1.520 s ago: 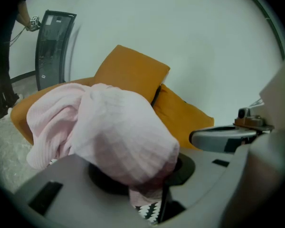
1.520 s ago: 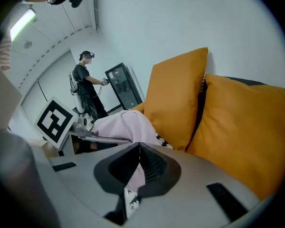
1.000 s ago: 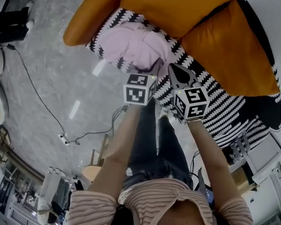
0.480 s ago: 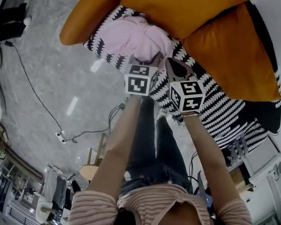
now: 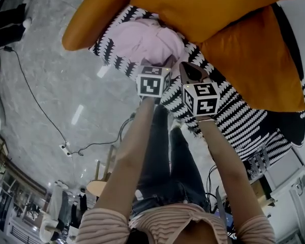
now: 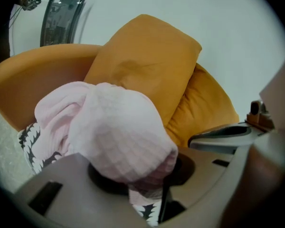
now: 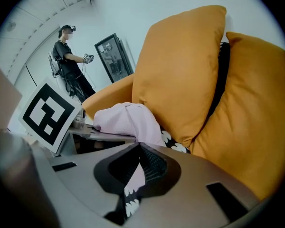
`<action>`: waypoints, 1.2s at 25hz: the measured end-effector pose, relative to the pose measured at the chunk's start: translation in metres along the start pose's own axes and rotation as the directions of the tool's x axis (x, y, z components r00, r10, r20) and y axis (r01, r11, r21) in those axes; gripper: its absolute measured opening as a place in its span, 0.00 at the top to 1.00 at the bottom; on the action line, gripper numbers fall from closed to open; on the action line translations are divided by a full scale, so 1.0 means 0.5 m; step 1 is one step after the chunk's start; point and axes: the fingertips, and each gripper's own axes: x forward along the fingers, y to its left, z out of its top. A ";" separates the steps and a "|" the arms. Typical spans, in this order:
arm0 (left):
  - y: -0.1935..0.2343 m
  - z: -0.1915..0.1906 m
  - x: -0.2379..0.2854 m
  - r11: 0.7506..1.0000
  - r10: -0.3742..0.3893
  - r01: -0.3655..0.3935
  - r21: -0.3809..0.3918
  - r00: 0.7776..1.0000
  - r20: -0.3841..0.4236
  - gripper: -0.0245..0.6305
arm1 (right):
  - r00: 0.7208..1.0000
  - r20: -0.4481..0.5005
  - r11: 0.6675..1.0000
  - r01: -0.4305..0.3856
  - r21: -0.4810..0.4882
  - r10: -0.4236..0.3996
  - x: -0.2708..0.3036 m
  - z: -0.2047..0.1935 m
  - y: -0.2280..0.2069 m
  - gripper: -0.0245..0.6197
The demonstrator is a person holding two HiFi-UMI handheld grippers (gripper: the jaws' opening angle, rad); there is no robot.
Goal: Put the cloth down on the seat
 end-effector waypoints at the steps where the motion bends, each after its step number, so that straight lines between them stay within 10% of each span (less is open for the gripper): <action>1: 0.003 0.000 0.005 1.000 0.001 -0.001 0.001 1.000 -0.002 0.74 | 1.000 -0.005 1.000 0.001 -0.002 -0.001 0.004 -0.002 -0.001 0.95; 30: 0.020 -0.012 0.092 0.997 0.070 -0.070 -0.012 0.997 -0.033 0.57 | 0.999 -0.032 1.000 0.021 0.003 -0.021 0.040 -0.029 -0.035 0.95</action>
